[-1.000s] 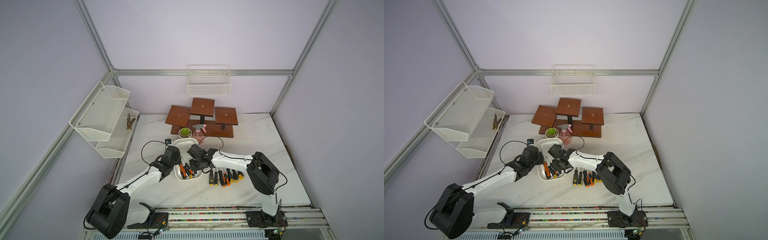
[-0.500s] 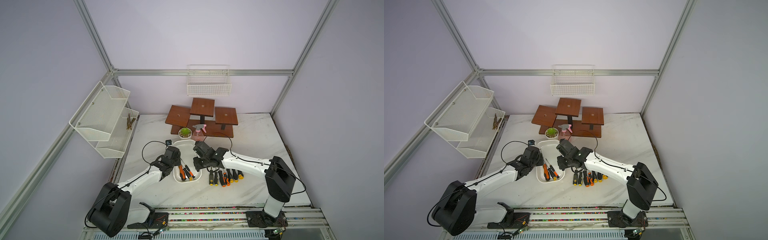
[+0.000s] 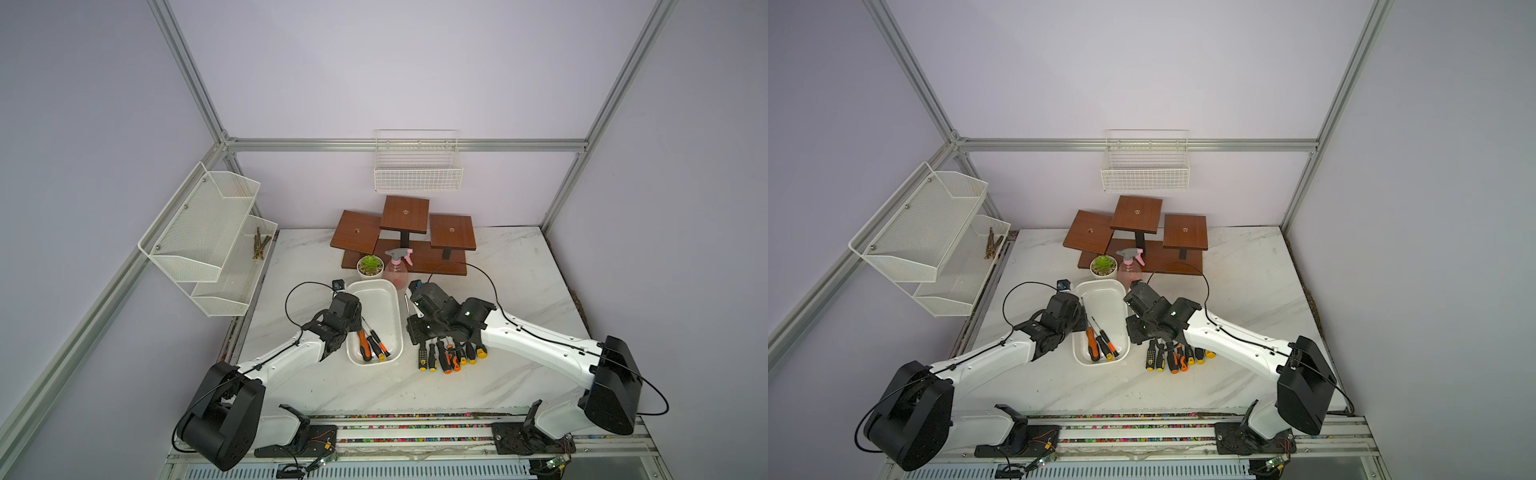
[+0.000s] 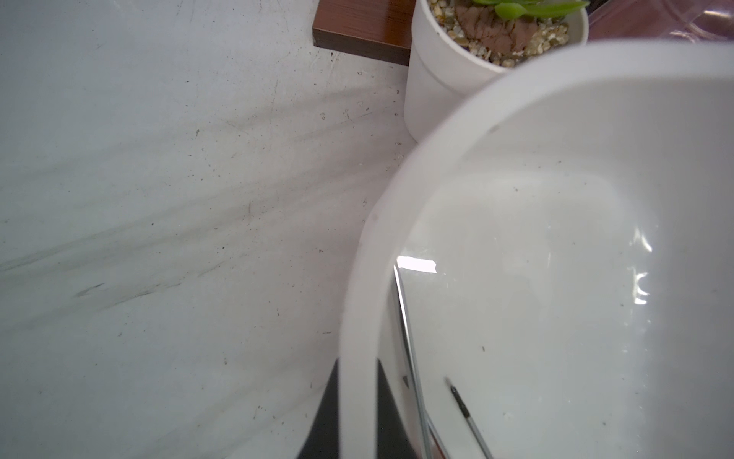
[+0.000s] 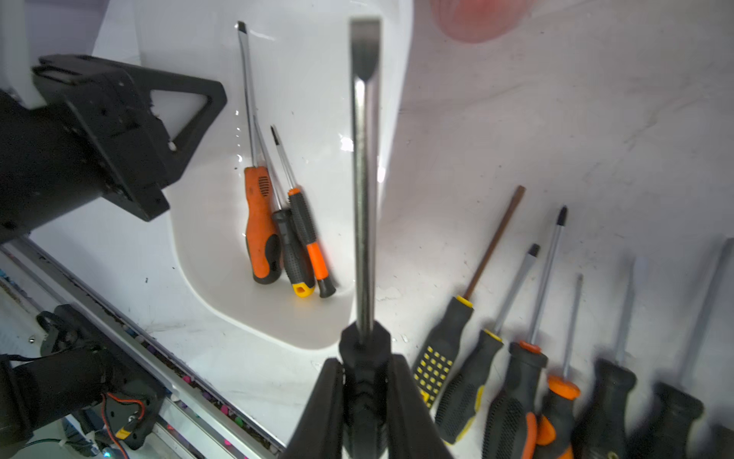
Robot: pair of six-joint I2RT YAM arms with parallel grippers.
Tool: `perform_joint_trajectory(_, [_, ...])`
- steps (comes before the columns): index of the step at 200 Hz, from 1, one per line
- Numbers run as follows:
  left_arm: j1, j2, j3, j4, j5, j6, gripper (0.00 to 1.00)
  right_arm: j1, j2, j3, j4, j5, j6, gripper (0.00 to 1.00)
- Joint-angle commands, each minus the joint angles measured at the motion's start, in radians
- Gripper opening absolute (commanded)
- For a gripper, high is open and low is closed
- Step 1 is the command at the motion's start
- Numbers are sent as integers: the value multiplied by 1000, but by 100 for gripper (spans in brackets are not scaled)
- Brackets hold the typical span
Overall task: Take out the screwdriver from the storage box
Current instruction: Pick up the screwdriver from the storage box, then place the screwdriver at the center of the board.
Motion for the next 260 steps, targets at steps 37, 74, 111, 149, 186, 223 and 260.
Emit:
perform_joint_trajectory(37, [1,-10,26,65,20,27,0,-127,-97,-71,-168,93,-53,0])
perform_joint_trajectory(74, [1,-13,14,87,38,27,0,-227,-118,-123,-231,157,-58,0])
perform_joint_trajectory(111, [1,-10,-8,123,60,30,0,-337,-107,-166,-241,207,-65,0])
perform_joint_trajectory(149, [1,-7,-28,143,67,36,0,-393,-39,-160,-238,216,-80,0])
perform_joint_trajectory(186, [1,-33,-43,141,63,47,0,-413,36,-160,-231,262,-80,0])
perform_joint_trajectory(223, [1,-55,-51,150,81,59,0,-429,96,-172,-231,287,-60,0])
perform_joint_trajectory(260, [3,-45,-43,155,102,70,0,-454,109,-178,-229,277,-51,0])
